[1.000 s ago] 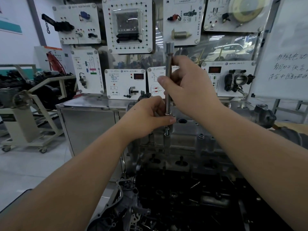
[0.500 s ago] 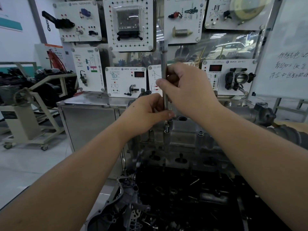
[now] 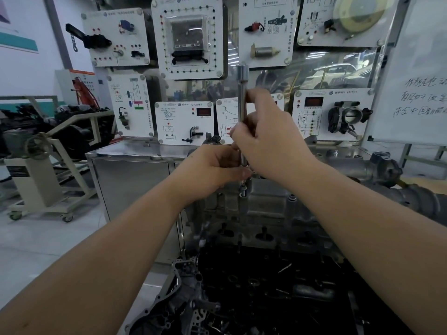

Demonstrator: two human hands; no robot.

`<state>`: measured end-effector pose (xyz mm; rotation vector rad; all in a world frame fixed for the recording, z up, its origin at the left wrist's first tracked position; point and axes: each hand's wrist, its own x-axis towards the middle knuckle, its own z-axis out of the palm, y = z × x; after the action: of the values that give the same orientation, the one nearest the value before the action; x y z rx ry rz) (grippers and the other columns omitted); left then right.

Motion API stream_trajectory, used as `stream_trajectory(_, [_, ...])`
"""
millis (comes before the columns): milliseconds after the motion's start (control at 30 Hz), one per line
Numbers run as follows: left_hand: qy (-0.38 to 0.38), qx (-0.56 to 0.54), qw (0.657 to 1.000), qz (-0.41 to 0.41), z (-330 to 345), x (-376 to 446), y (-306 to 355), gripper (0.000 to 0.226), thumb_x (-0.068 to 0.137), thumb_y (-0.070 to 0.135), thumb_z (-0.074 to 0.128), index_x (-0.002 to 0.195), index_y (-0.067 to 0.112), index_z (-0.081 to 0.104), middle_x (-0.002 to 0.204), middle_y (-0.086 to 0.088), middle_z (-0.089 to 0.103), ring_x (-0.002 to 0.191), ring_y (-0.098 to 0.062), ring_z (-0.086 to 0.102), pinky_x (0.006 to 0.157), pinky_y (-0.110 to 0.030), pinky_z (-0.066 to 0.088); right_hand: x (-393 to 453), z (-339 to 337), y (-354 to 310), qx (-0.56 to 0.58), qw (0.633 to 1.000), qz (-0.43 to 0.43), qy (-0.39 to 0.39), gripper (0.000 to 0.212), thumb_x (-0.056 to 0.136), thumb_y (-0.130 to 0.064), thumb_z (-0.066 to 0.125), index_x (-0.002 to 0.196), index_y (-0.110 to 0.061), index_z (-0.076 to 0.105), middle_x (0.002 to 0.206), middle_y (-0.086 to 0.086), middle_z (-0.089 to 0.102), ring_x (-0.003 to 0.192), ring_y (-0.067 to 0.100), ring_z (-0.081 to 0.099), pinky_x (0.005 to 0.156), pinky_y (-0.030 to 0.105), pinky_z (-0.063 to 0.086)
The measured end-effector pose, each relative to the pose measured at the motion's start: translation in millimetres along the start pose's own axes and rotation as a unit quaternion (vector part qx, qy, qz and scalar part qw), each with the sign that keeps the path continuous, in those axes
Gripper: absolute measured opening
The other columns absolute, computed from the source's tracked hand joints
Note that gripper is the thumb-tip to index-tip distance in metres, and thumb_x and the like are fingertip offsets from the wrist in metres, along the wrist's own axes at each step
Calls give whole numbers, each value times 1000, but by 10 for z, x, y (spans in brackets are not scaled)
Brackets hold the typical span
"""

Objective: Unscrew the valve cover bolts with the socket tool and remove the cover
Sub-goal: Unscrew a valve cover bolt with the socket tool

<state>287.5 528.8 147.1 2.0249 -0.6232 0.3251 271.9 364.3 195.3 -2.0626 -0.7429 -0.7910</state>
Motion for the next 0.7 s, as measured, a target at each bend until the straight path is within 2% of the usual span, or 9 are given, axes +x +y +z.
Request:
stream_trajectory(67, [7, 5, 1000, 9, 21, 18, 2, 57, 68, 52, 76, 102, 7, 71, 94, -19, 72, 80, -32, 68, 80, -46, 56, -8, 7, 2, -5, 1000, 2, 6, 36, 99, -27, 58, 133, -21, 50, 72, -7, 65, 57, 7, 61, 52, 14, 47])
stream_trajectory(167, [23, 23, 999, 21, 38, 23, -6, 43, 64, 54, 78, 89, 19, 69, 73, 1, 65, 65, -9, 58, 66, -30, 48, -36, 8, -5, -2, 1000, -5, 19, 24, 99, -35, 63, 118, -21, 63, 74, -12, 64, 63, 3, 60, 56, 10, 47])
stream_trajectory(233, [18, 26, 999, 23, 33, 3, 1, 30, 67, 54, 77, 86, 32, 70, 71, 13, 66, 60, -2, 56, 60, -18, 46, -31, -7, -11, -31, 999, -13, 22, 17, 101, -32, 61, 104, -17, 67, 73, -10, 65, 63, 3, 59, 56, 15, 47])
stream_trajectory(300, [6, 12, 1000, 18, 25, -19, 19, 9, 77, 47, 75, 85, 44, 73, 73, 15, 71, 57, 0, 56, 56, -13, 45, -10, -23, -4, -64, 998, -10, 6, 20, 103, -29, 54, 103, -12, 65, 81, -1, 70, 71, 11, 66, 66, 30, 55])
stream_trajectory(400, [5, -7, 1000, 12, -1, -31, 8, 6, 89, 35, 71, 92, 36, 77, 70, 12, 71, 55, -5, 56, 54, -17, 46, -16, -30, 5, -47, 999, 1, -11, 18, 104, -23, 46, 109, -10, 58, 89, 9, 73, 76, 24, 72, 66, 43, 59])
stream_trajectory(500, [13, 22, 1000, 12, 6, -20, 23, 31, 80, 52, 71, 98, 27, 75, 86, 1, 76, 77, -26, 70, 74, -43, 59, -53, -2, 19, -30, 1000, 2, -5, 15, 103, -23, 48, 110, -12, 57, 80, 5, 72, 60, 13, 69, 55, 28, 54])
stream_trajectory(567, [16, 40, 999, 17, 22, -17, 54, 49, 73, 58, 68, 102, 19, 71, 97, -12, 74, 92, -39, 69, 88, -58, 55, -62, 12, 25, -29, 1000, 1, 11, 18, 102, -29, 55, 107, -14, 62, 75, -3, 69, 56, 7, 63, 53, 16, 48])
stream_trajectory(633, [25, 45, 999, 15, 30, -4, 42, 49, 72, 55, 72, 100, 15, 68, 92, -11, 72, 79, -32, 66, 80, -54, 58, -56, -2, 29, -39, 999, -2, 30, 19, 100, -33, 60, 101, -16, 68, 70, -10, 62, 58, 3, 56, 55, 12, 43])
stream_trajectory(700, [34, 51, 998, 12, 28, 1, 23, 33, 76, 48, 74, 95, 21, 69, 80, 1, 70, 64, -14, 58, 64, -37, 53, -40, -31, 32, -53, 998, 3, 31, 20, 100, -32, 61, 97, -14, 69, 67, -10, 58, 60, 3, 52, 55, 15, 41])
